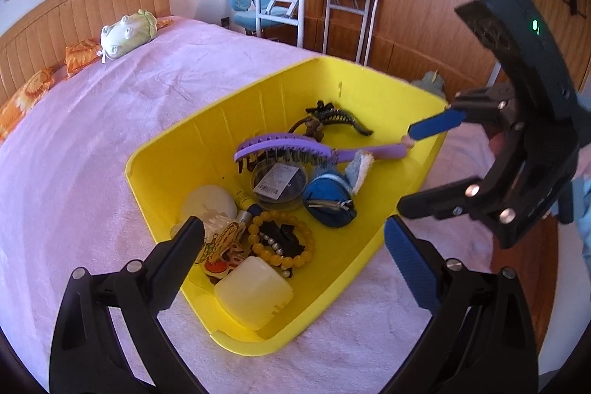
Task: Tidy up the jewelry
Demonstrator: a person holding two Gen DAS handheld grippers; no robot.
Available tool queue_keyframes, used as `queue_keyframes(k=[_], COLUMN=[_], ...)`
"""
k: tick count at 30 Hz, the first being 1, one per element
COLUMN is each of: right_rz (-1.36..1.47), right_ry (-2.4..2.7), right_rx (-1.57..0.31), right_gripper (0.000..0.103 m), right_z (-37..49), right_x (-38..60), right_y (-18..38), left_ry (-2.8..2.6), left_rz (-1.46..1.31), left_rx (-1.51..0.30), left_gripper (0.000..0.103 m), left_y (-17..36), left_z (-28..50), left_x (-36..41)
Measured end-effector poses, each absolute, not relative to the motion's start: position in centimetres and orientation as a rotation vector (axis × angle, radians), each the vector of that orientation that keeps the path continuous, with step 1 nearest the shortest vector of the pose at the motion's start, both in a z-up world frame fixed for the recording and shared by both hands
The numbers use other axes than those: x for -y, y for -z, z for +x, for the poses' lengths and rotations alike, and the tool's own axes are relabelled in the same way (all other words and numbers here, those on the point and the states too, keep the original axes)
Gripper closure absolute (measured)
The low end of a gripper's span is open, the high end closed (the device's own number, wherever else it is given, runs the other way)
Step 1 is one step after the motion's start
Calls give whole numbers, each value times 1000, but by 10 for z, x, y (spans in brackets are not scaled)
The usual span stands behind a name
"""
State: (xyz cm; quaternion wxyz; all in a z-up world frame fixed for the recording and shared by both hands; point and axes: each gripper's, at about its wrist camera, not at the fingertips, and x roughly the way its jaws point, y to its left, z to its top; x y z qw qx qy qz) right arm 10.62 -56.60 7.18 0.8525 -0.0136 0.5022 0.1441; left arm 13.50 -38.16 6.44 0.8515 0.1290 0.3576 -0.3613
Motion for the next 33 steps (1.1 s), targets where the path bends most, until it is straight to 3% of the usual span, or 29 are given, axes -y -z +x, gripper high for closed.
queue_keyframes(k=[8,33], right_rz=[-37,-144], right_ry=[-348,-313], right_rx=[-1007,-1009], right_gripper=[4,4], right_z=[94,88], right_x=[557,547], right_y=[-75,-78], left_ry=[561,818], left_rz=[140,45], left_rx=[-528,-763], left_gripper=[8,8], left_y=[-87,-79], left_z=[115,112], left_x=[351,364])
